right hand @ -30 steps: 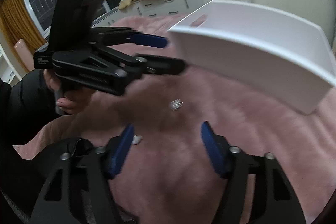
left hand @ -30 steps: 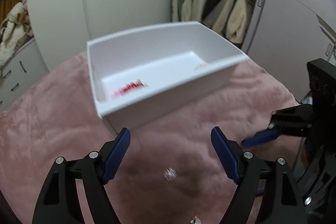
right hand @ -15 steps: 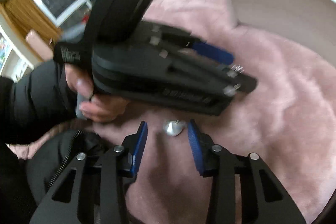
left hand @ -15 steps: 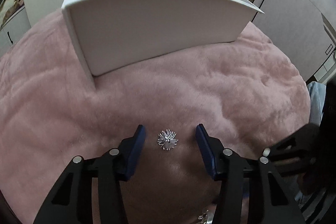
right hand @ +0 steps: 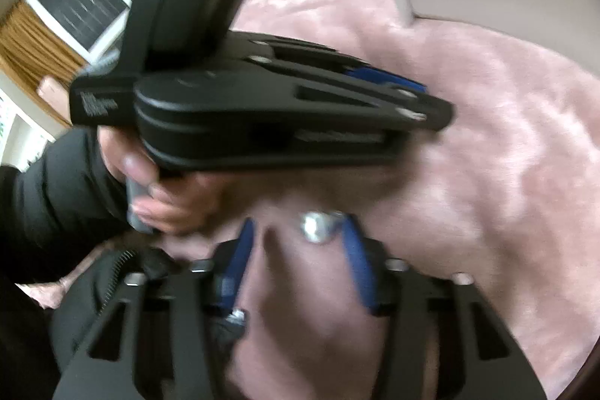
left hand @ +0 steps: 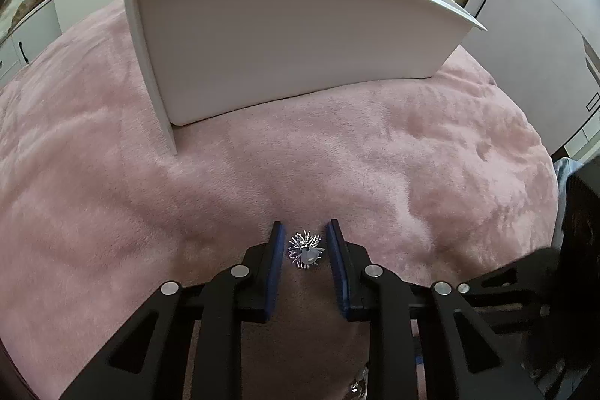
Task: Organize jewelry
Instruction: 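Grasp the silver flower brooch with the left tool while the right tool grasps the silver heart charm, then drop the brooch into the bin with the left tool while the right tool drops the heart charm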
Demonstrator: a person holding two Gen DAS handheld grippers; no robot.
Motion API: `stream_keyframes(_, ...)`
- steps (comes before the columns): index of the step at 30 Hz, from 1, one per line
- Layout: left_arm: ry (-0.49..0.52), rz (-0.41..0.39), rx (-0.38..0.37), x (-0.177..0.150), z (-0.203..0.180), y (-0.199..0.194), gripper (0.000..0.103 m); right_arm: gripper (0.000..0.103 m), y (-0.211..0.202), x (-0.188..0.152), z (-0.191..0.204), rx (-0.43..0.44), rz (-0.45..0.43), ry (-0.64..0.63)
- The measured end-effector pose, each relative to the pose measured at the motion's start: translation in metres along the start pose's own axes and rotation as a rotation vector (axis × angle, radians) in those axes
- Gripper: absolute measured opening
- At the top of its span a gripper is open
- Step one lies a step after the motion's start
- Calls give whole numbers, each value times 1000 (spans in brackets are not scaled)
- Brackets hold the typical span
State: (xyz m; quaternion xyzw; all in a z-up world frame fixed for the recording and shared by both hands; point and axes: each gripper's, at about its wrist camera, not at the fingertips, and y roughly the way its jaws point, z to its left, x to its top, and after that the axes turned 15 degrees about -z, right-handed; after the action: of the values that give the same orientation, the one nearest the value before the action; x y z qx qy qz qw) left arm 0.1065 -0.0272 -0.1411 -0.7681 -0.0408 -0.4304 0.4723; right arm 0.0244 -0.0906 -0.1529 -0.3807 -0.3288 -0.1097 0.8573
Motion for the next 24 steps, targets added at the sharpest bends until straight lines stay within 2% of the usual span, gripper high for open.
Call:
stream_keyframes(1,-1,0,4,-1,0,1,28,43,4,1,5,-29,9,-32)
stream_keyframes(2,0,2,8,-1,2,0,27,27,9,0,9,-67,26,-83)
stream_keyframes(4,1,3,14,0,0,1,26,27,10,-2,10,-80,32,-118)
stream_keyframes(9,16,3,17,3,-2,-1,24,26,-9,4,0,-84,-13,-75)
stream_keyframes(12,30,1,23,4,-3,-3,24,26,-20,11,-6,-119,-37,-73)
stream_keyframes(18,43,-23,26,7,-7,-8,24,26,-63,14,-23,-163,-106,-43)
stream_keyframes(22,55,-42,22,10,-12,-13,24,26,-107,2,-26,-209,-172,-18)
stream_keyframes(24,66,-52,17,15,-18,-16,24,26,-125,8,-36,-231,-208,2)
